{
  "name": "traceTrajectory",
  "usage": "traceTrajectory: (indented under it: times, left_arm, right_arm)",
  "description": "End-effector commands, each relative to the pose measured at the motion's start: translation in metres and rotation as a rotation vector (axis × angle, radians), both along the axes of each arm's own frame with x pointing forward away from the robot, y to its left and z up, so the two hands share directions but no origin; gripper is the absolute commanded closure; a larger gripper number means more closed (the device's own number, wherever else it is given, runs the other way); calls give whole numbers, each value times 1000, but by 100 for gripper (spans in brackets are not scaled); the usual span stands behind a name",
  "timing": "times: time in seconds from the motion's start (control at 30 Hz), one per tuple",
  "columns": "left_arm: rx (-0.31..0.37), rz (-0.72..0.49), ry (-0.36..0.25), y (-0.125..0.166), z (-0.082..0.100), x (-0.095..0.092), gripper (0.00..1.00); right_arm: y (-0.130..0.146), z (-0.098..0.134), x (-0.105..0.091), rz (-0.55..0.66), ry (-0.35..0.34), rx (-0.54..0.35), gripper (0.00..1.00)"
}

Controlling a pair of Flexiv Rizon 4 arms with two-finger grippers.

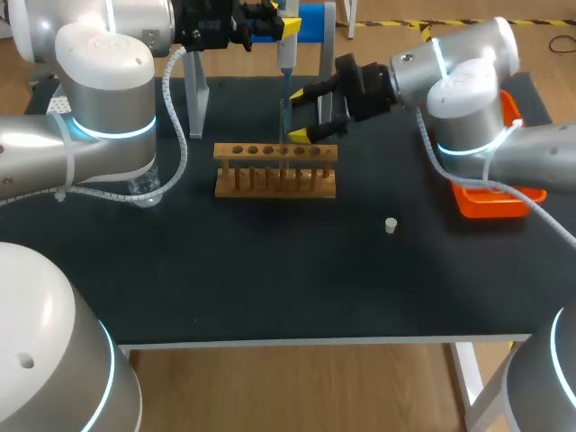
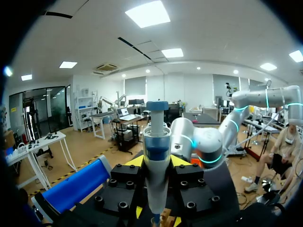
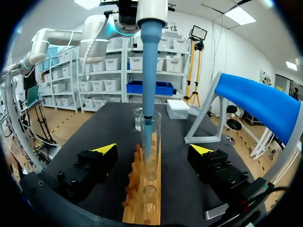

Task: Invert the test tube, pick up the pipette, mount the tip to pipette, aspirate from beaker and dispense into the tube, eject the tip, return the pipette, and cap with the stopper.

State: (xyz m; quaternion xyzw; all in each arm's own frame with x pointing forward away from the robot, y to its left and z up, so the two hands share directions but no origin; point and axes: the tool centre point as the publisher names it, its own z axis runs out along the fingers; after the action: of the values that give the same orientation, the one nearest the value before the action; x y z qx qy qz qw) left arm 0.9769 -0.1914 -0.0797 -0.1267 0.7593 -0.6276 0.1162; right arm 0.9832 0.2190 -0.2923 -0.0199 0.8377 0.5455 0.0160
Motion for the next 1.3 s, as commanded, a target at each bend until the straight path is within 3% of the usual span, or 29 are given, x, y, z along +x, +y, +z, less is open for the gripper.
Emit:
traceTrajectory:
  times: [0.03, 0.57, 1.3]
  left_arm:
    - [3, -1, 2, 0, 1, 0, 100]
    - [3, -1, 2, 0, 1, 0, 100]
    - [3, -1, 2, 0, 1, 0, 100]
  right_arm:
    - [8, -3, -3, -13, -2, -19, 0]
    - [23, -17, 1, -47, -24, -109, 0]
    - [32, -27, 4, -58, -32, -155, 0]
